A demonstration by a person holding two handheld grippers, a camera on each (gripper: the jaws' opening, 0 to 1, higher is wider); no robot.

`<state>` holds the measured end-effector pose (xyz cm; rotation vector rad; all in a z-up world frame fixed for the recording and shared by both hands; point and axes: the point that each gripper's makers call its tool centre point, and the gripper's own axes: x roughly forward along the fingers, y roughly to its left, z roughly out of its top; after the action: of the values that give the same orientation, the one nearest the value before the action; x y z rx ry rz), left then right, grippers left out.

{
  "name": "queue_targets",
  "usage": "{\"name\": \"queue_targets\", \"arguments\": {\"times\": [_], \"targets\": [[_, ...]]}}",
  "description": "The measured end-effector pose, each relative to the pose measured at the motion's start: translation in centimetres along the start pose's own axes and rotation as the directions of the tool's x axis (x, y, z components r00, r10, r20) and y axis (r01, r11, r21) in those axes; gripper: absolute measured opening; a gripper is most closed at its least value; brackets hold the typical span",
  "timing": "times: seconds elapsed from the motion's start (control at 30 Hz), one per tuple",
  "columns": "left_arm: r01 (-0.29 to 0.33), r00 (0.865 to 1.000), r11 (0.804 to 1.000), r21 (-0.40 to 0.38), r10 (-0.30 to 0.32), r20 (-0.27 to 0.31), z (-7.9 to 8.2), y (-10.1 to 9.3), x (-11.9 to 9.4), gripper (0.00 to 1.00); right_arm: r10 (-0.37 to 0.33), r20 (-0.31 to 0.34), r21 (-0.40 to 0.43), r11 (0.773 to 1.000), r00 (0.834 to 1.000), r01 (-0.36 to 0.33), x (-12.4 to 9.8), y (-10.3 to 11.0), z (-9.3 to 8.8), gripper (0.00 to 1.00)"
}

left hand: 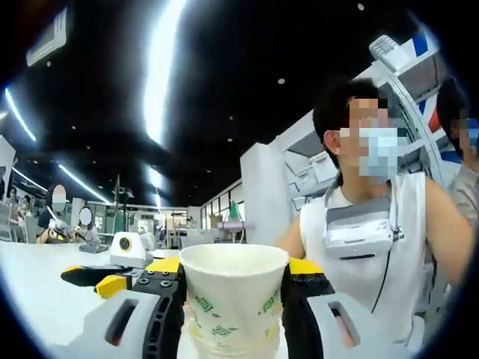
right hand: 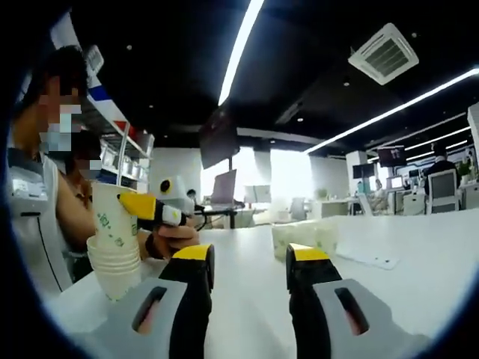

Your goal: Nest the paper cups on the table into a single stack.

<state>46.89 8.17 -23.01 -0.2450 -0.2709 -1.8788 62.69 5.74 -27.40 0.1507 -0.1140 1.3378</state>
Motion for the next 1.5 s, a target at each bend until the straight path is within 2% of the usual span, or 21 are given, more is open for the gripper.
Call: {"name": "queue_targets", "arguments": {"times": [0.07, 0.17, 0.23, 0.4, 0.53, 0.6, 0.7, 0.8, 0.87, 0.97, 1.03, 1.07, 1.13, 1.23, 1.27, 1.3, 1.33, 1.37, 1.4, 1.43, 1.5], "targets": [[0.000, 0.999, 1.000, -0.011, 0.000, 0.038, 0.5, 0.4, -0.1, 0.67, -0.001, -0.002, 0.019, 1.000, 1.000, 0.001, 0.1, -0.2, -0.5, 0.40], [-0.036, 0.998, 0.999, -0.020, 0.037, 0.043, 0.5, 1.3, -0.2, 0.80, 0.011, -0.022, 0.026, 1.000, 1.000, -0.011, 0.2, 0.0, -1.2, 0.40], [-0.064, 0.997, 0.998, -0.002, 0.064, 0.045, 0.7, 1.9, -0.5, 0.83, 0.012, -0.026, 0.027, 1.000, 1.000, -0.011, 0.2, 0.1, -1.2, 0.40], [-0.160, 0.973, 0.987, -0.026, 0.163, 0.162, 2.7, 4.4, -2.7, 0.83, 0.010, -0.018, 0.017, 1.000, 1.000, -0.010, 0.0, 0.2, -0.8, 0.40], [-0.200, 0.939, 0.978, -0.060, 0.208, 0.274, 5.1, 5.2, -4.6, 0.80, 0.017, -0.010, 0.017, 1.000, 1.000, -0.017, -0.1, 0.4, -0.4, 0.40], [-0.253, 0.918, 0.966, -0.049, 0.256, 0.302, 5.9, 5.9, -5.7, 0.75, 0.009, -0.014, 0.018, 1.000, 1.000, -0.009, -0.2, 0.1, -0.6, 0.40], [-0.363, 0.869, 0.932, -0.007, 0.341, 0.359, 7.1, 7.3, -7.5, 0.69, -0.003, -0.001, 0.029, 1.000, 1.000, 0.003, -0.4, -0.5, -0.3, 0.40], [-0.495, 0.838, 0.869, 0.005, 0.476, 0.266, 4.9, 10.0, -8.9, 0.67, -0.002, 0.003, 0.021, 1.000, 1.000, 0.002, -0.6, -0.4, 0.0, 0.40], [-0.527, 0.821, 0.850, 0.011, 0.506, 0.264, 4.0, 10.7, -9.5, 0.57, -0.008, 0.008, 0.031, 0.999, 1.000, 0.008, -0.8, -0.7, 0.0, 0.40], [-0.602, 0.785, 0.797, 0.045, 0.582, 0.212, 3.0, 12.1, -10.1, 0.54, -0.019, 0.003, 0.032, 0.999, 1.000, 0.019, -0.9, -1.2, -0.1, 0.40], [-0.626, 0.776, 0.771, 0.119, 0.601, 0.192, 2.6, 12.2, -10.2, 0.35, -0.024, 0.001, 0.026, 0.999, 1.000, 0.024, -0.9, -1.3, -0.1, 0.40], [-0.627, 0.777, 0.768, 0.127, 0.609, 0.158, 1.9, 12.0, -10.3, 0.26, -0.027, -0.003, 0.019, 0.999, 1.000, 0.027, -1.0, -1.4, -0.1, 0.40], [-0.636, 0.771, 0.760, 0.131, 0.625, 0.117, 1.7, 12.1, -10.4, 0.20, -0.040, -0.014, 0.001, 0.999, 0.999, 0.040, -1.1, -1.4, -0.1, 0.40], [-0.685, 0.728, 0.705, 0.183, 0.666, 0.160, 2.9, 12.5, -11.6, 0.18, -0.071, -0.013, -0.016, 0.997, 0.997, 0.071, -1.3, -1.7, -0.2, 0.40], [-0.720, 0.692, 0.664, 0.200, 0.707, 0.146, 2.9, 12.9, -12.5, 0.18, -0.082, -0.014, -0.016, 0.997, 0.997, 0.081, -1.3, -1.8, -0.2, 0.40], [-0.761, 0.643, 0.608, 0.227, 0.753, 0.141, 3.1, 13.5, -13.6, 0.18, -0.087, -0.015, -0.018, 0.996, 0.996, 0.086, -1.2, -1.8, -0.3, 0.40], [-0.782, 0.612, 0.570, 0.251, 0.777, 0.144, 3.4, 13.9, -14.5, 0.18, -0.091, -0.020, -0.020, 0.996, 0.996, 0.091, -1.1, -1.9, -0.4, 0.40], [-0.812, 0.566, 0.513, 0.278, 0.808, 0.161, 3.9, 14.2, -15.6, 0.18, -0.093, -0.030, -0.033, 0.995, 0.995, 0.092, -0.9, -1.8, -0.5, 0.40], [-0.831, 0.534, 0.474, 0.292, 0.827, 0.174, 4.4, 14.2, -16.2, 0.18, -0.091, -0.034, -0.039, 0.995, 0.995, 0.090, -0.9, -1.6, -0.5, 0.40], [-0.863, 0.473, 0.406, 0.301, 0.858, 0.201, 5.1, 14.3, -17.7, 0.18, -0.088, -0.039, -0.048, 0.995, 0.995, 0.086, -0.8, -1.5, -0.6, 0.40], [-0.899, 0.397, 0.323, 0.294, 0.886, 0.239, 6.3, 14.9, -19.8, 0.14, -0.077, -0.049, -0.064, 0.995, 0.996, 0.074, -0.5, -1.1, -0.7, 0.40]]}}
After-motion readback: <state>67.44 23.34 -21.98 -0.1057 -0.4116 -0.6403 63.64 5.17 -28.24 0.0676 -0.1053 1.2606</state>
